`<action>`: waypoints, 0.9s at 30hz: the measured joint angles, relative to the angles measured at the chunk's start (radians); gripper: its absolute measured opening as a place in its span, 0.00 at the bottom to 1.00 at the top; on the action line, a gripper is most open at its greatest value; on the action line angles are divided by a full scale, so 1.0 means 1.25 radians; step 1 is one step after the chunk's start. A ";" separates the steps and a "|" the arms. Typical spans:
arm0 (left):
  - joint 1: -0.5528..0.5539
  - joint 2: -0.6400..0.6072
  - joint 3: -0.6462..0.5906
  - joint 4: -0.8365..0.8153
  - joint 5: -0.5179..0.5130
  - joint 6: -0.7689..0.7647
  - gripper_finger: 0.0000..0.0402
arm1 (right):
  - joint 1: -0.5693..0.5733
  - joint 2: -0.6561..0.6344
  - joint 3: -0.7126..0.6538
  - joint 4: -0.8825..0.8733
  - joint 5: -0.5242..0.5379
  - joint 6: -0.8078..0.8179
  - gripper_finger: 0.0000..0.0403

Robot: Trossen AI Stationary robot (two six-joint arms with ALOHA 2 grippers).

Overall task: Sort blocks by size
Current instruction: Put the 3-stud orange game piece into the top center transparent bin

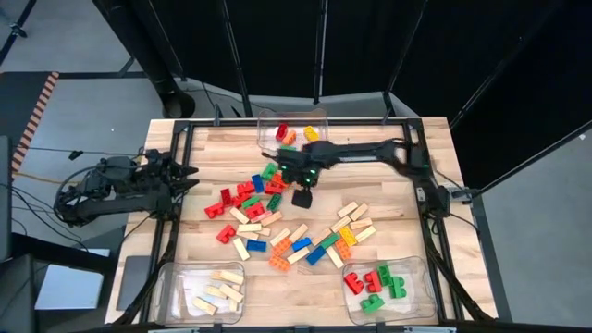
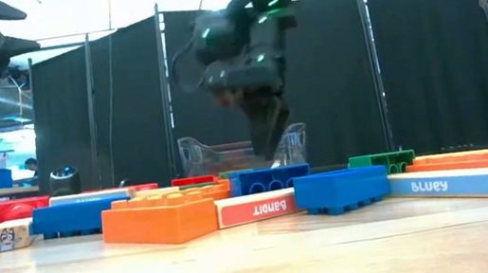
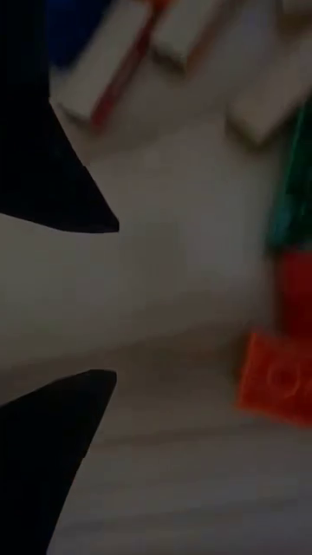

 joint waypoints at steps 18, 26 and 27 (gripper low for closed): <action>0.000 0.000 0.000 -0.006 -0.086 -0.017 0.61 | 0.019 -0.224 -0.569 0.847 0.124 0.091 0.66; 0.000 0.000 0.000 -0.007 -0.087 -0.033 0.61 | -0.030 -0.131 -0.503 0.896 0.125 0.103 0.83; 0.000 0.000 0.000 -0.007 -0.087 -0.032 0.61 | -0.035 -0.119 -0.498 0.900 0.118 0.105 0.85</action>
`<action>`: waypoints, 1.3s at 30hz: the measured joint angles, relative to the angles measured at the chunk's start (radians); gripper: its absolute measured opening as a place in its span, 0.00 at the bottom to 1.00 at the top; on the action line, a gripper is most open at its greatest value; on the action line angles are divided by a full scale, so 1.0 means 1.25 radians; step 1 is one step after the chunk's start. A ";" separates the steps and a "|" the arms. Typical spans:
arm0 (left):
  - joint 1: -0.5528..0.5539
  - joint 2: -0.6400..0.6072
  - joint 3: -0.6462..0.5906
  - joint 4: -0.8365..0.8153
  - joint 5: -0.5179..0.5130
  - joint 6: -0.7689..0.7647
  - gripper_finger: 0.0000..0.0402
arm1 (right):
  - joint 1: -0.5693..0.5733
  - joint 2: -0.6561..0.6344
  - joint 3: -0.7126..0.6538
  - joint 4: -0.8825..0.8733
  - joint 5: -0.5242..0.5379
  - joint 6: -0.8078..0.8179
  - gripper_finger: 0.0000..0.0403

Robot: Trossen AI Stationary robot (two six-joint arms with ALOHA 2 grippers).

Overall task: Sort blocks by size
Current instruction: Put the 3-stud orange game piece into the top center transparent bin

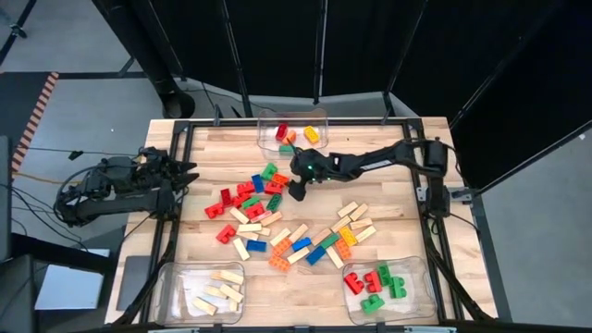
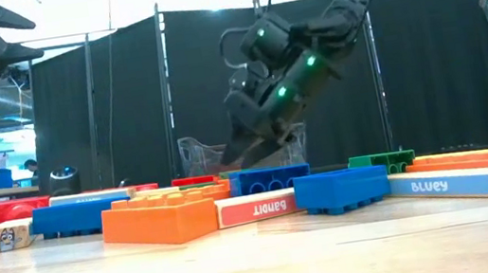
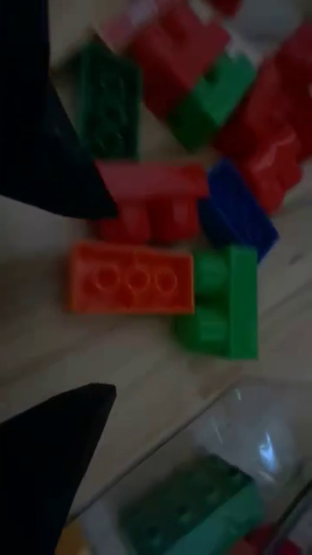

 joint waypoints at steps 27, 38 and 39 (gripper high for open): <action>0.000 0.000 0.000 -0.042 -0.018 0.003 0.61 | 0.035 0.110 0.087 -0.050 0.061 0.139 0.37; 0.000 0.000 0.000 -0.042 -0.018 0.003 0.61 | 0.084 -0.012 0.083 -0.027 0.095 0.182 0.37; 0.000 0.000 0.000 -0.042 -0.017 0.003 0.61 | 0.086 -0.041 0.083 -0.024 0.129 0.169 0.37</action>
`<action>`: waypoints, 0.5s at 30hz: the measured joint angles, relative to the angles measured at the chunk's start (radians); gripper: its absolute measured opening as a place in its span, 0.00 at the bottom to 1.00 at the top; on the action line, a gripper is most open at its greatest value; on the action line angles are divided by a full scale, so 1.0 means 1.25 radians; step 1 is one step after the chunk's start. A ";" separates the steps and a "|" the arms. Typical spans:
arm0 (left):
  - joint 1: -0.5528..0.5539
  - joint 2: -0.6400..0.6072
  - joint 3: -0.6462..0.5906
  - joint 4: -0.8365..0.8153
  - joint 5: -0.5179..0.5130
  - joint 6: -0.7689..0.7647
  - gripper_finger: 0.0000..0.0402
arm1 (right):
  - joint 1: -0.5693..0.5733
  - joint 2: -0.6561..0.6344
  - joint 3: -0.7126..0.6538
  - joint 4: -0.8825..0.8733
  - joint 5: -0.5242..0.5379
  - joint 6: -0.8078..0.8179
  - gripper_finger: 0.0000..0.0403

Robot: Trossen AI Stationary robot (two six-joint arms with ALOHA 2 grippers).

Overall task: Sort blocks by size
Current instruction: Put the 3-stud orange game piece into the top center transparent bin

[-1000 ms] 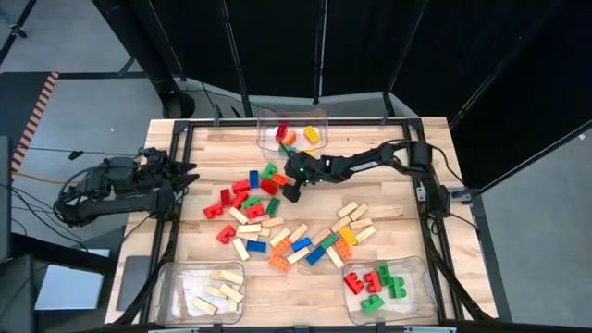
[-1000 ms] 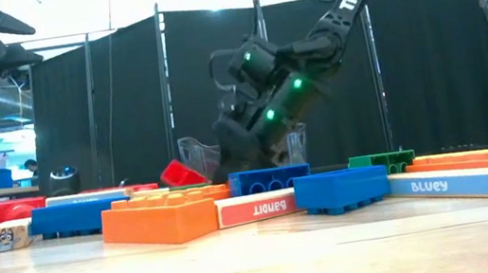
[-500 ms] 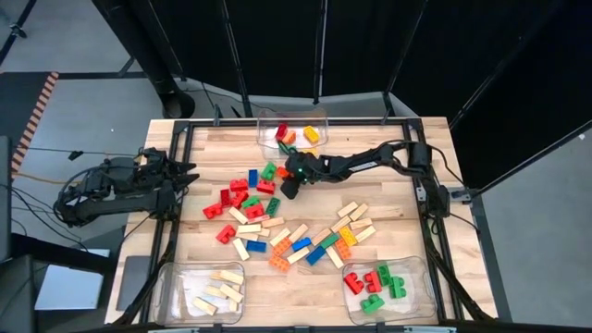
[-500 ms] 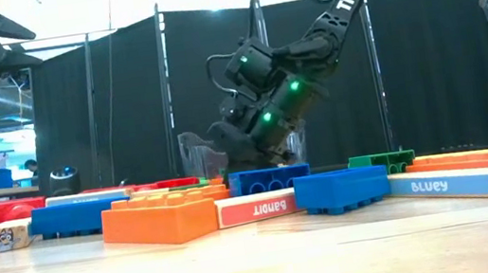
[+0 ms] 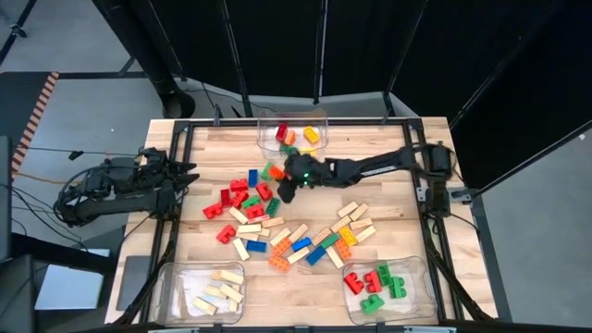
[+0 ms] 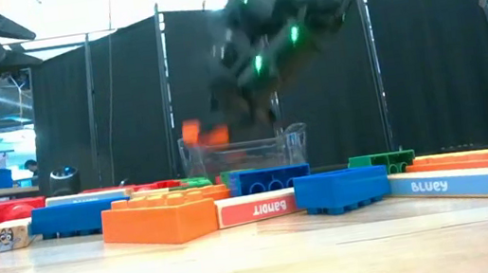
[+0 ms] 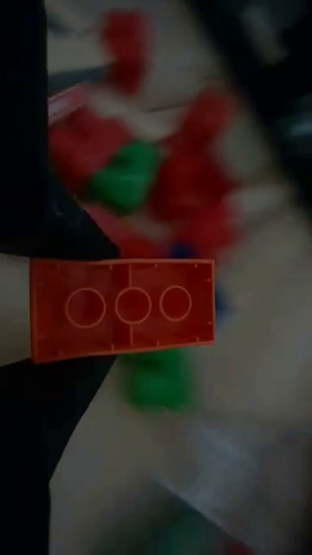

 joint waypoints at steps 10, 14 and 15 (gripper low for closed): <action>0.000 0.000 0.000 0.000 -0.001 0.000 0.61 | -0.110 -0.129 0.002 -0.007 0.246 -0.065 0.37; 0.000 0.000 0.000 0.000 -0.003 0.000 0.61 | -0.155 -0.107 0.001 -0.033 0.145 -0.042 0.43; 0.000 0.000 0.000 0.000 -0.004 -0.001 0.61 | -0.161 -0.102 0.002 -0.025 0.126 -0.034 0.48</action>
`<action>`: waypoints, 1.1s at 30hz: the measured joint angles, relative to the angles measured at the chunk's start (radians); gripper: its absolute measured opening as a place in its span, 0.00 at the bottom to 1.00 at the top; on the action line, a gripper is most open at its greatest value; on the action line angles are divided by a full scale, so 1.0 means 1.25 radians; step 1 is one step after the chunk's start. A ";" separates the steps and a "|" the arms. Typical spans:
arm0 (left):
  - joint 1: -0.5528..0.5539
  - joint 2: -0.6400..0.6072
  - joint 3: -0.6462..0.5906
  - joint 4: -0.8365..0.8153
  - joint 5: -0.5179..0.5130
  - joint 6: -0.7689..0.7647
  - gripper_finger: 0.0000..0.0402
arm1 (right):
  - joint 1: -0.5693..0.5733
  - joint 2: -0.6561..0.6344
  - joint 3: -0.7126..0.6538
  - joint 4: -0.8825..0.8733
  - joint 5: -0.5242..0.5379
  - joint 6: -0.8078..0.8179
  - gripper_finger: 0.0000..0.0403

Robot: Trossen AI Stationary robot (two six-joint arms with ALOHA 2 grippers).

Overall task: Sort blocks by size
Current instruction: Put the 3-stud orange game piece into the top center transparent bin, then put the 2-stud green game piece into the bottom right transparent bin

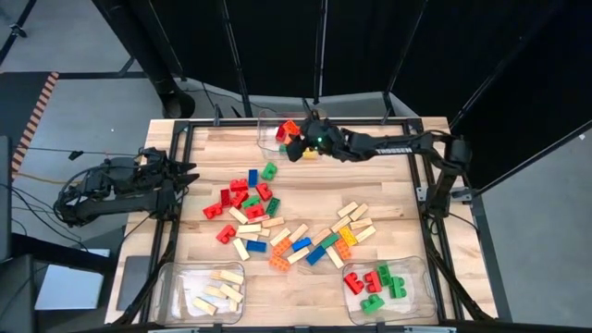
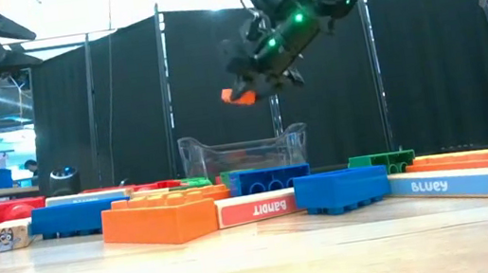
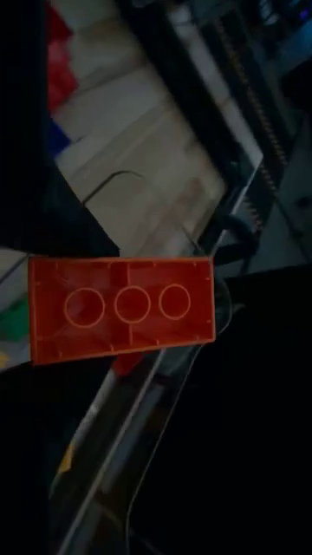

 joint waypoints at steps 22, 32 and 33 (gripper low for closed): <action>0.000 0.000 0.000 -0.009 -0.001 0.003 0.61 | 0.185 0.120 0.018 0.191 -0.104 -0.038 0.67; 0.000 0.000 0.000 -0.015 -0.001 0.002 0.61 | 0.206 0.360 0.343 0.044 0.017 -0.104 0.59; 0.000 0.000 0.000 -0.014 -0.001 0.002 0.61 | 0.202 0.384 0.374 0.021 0.015 -0.105 0.58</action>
